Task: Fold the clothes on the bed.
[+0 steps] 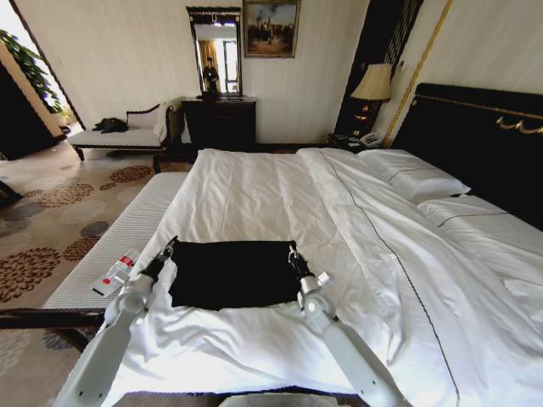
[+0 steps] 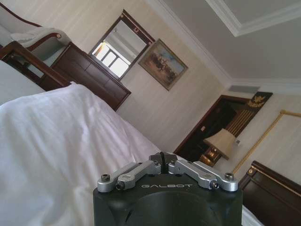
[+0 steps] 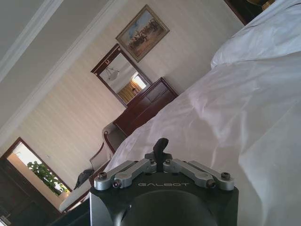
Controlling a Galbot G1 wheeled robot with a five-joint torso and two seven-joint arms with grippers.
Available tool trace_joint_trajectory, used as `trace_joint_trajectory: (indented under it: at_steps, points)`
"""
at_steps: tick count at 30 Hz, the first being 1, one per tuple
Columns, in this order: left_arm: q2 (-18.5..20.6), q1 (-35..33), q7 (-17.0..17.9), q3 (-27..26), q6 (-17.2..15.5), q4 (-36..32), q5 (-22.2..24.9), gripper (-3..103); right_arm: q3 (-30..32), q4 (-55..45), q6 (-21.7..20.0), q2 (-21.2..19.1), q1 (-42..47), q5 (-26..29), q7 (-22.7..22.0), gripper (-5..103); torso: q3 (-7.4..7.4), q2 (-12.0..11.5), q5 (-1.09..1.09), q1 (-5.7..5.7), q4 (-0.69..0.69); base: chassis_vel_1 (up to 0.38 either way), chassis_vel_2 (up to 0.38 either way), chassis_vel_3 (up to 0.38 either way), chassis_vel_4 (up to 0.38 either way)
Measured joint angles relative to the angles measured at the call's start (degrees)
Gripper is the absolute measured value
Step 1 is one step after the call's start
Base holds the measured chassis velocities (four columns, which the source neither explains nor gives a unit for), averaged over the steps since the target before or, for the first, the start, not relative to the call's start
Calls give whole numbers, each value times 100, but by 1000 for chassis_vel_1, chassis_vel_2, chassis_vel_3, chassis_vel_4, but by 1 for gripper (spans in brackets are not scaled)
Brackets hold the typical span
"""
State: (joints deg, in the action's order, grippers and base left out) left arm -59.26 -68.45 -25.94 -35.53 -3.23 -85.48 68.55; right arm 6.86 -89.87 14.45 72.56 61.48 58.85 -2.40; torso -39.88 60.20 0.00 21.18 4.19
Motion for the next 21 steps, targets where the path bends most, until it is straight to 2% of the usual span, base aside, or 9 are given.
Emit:
trace_joint_trajectory:
  at_steps: [7, 10, 15, 21]
  points:
    - [-1, -509, -202, -83, 82, -43, -468, 2, 65, -189, 43, 58, 397, -110, -17, 1, 0, 0, -1, 0, -1, 0, 0, 0, 0]
    - [-9, -802, -423, -219, 197, -51, -749, 2, 142, -263, 88, 73, 674, -127, -37, 1, -1, 0, -1, 1, 0, 0, 0, 0, 0]
    - [10, -1047, -685, -427, 343, 16, -976, 2, 162, -348, 137, 103, 949, -165, -42, 1, 0, 0, -1, 1, 0, 0, 0, 0, 0]
    - [-15, -1147, -729, -473, 465, 35, -1054, 2, 137, -262, 206, 176, 1074, -281, -50, 1, -1, -1, -1, 2, 0, 0, 0, 0, 0]
